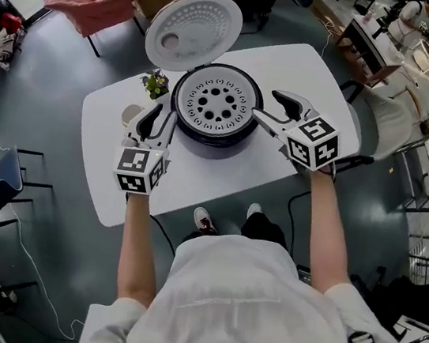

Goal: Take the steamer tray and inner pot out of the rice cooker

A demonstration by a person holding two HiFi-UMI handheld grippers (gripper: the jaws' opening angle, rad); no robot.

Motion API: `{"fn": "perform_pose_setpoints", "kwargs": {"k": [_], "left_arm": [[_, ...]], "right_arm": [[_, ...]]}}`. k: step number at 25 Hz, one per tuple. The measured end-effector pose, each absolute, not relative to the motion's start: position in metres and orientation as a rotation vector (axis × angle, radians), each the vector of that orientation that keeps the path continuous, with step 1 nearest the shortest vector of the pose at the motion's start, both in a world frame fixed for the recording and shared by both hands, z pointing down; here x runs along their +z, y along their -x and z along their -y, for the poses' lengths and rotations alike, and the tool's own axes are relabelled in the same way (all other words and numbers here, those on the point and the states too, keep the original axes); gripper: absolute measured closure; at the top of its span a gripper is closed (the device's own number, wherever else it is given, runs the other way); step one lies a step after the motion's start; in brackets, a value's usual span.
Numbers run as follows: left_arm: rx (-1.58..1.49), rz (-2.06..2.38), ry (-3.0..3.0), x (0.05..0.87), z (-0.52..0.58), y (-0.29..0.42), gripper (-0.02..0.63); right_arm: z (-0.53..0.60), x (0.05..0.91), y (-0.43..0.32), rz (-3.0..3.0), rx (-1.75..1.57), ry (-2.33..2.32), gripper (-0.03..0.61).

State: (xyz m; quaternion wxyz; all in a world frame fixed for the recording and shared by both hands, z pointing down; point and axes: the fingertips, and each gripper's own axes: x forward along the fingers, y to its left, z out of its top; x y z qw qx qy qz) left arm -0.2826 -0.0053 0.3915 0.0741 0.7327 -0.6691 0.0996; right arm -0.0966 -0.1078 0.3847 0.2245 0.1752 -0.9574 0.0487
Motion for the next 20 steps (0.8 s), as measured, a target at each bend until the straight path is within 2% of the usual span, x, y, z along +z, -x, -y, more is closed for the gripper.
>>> {"fn": "perform_pose_setpoints", "kwargs": {"k": [20], "left_arm": [[0.361, 2.196, -1.760, 0.441, 0.028, 0.313, 0.474]], "right_arm": [[0.196, 0.487, 0.193, 2.366, 0.122, -0.048, 0.285]]}}
